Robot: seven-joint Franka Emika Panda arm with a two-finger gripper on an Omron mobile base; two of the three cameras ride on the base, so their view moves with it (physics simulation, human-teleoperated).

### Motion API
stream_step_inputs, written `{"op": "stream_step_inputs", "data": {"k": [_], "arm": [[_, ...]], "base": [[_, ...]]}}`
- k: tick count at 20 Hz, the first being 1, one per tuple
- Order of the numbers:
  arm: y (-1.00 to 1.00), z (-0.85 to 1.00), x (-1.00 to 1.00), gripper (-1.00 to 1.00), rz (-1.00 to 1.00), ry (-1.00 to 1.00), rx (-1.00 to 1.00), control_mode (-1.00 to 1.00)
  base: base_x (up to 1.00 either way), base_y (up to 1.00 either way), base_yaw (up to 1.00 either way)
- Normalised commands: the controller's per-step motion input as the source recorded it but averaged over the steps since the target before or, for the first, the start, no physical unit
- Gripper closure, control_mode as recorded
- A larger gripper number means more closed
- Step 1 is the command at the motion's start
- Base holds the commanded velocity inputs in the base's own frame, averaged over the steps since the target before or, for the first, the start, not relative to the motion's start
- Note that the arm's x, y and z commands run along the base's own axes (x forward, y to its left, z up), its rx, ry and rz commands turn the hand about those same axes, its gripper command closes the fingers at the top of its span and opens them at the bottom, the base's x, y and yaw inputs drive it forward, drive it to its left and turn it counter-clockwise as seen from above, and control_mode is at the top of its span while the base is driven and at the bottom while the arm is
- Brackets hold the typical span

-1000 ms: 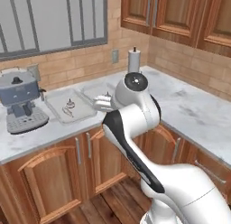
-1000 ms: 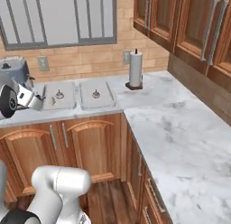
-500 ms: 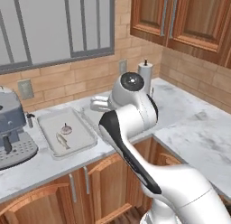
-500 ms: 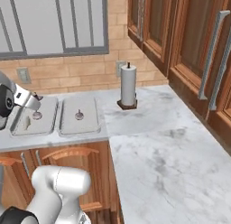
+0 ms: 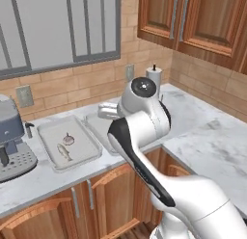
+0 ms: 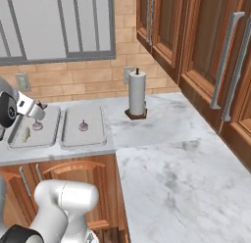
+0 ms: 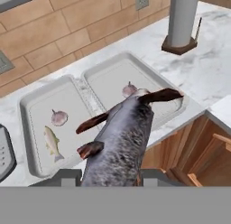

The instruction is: Place one garlic and one fish in each tupperware on the nearby counter, to pack two identical lunches.

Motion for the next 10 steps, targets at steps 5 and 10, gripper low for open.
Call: {"op": "stream_step_inputs", "data": {"k": [5,10], "arm": [[-0.36,-0.17,0.4,1.0,-0.01,0.1,0.05,-1.0],[-0.68,-0.52,1.0,1.0,-0.03,0.3,0.06,-1.0]], "base": [[0.6,-0.46,0.0],[0.0,0.0,0.0]]}}
